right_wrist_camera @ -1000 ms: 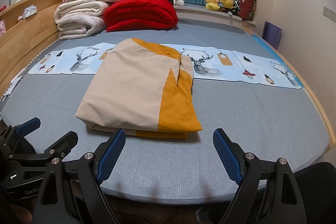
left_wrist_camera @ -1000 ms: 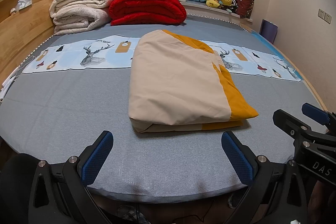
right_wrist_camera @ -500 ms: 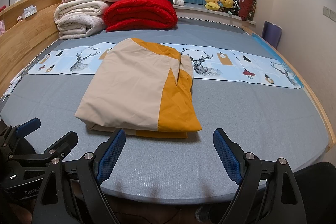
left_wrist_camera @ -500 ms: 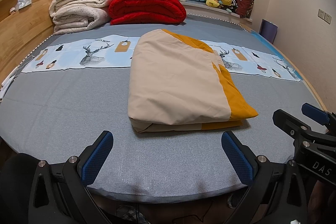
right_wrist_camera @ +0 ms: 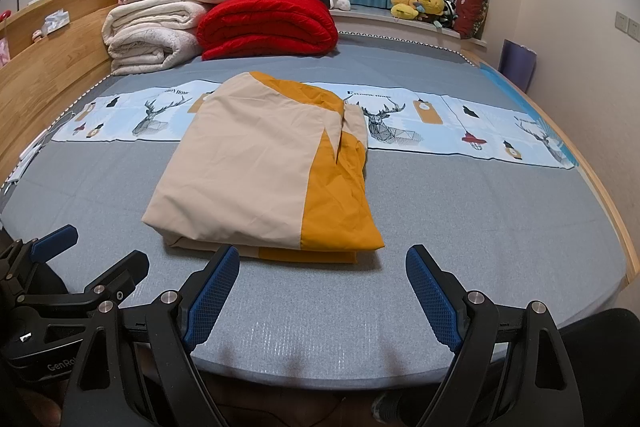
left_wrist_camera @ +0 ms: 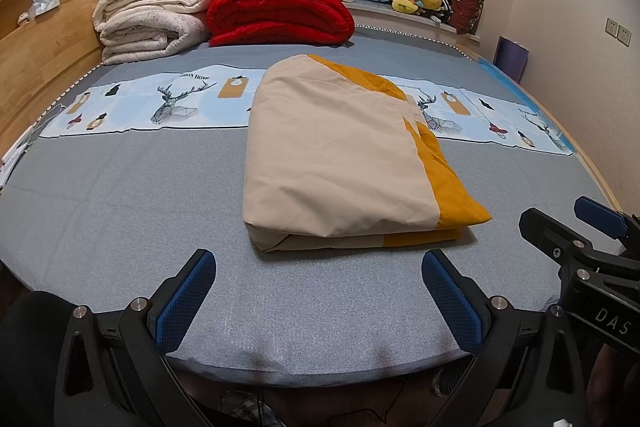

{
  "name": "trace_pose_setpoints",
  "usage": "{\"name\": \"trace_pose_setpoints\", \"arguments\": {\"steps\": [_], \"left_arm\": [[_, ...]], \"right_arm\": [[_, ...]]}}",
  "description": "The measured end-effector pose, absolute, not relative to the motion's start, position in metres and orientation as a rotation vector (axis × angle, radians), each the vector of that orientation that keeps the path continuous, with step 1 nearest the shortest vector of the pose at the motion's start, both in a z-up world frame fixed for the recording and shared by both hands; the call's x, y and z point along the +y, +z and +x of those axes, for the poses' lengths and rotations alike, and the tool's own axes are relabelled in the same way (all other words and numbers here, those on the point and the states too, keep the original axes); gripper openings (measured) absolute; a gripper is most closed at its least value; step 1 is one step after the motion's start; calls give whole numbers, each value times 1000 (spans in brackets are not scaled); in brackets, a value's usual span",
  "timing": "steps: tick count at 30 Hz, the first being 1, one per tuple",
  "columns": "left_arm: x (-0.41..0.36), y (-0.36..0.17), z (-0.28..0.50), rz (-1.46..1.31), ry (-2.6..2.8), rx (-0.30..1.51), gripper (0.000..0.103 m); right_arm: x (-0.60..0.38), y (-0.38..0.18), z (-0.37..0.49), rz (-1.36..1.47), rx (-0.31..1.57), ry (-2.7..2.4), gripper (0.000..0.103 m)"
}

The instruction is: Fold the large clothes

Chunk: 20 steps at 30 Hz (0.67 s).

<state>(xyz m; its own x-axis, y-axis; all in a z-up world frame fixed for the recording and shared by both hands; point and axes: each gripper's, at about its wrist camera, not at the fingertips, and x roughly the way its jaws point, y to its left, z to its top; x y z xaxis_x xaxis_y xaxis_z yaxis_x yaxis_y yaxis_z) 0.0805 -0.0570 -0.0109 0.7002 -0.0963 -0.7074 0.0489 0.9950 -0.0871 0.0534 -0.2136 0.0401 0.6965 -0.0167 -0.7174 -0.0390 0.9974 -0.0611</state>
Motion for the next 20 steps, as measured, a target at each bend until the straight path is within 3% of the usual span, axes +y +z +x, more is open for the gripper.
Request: {"name": "trace_pose_setpoints", "arguments": {"steps": [20], "left_arm": [[-63,-14,79,-61,-83,795,103]], "right_arm": [[-214,41,53,-76,804,11,86]]}}
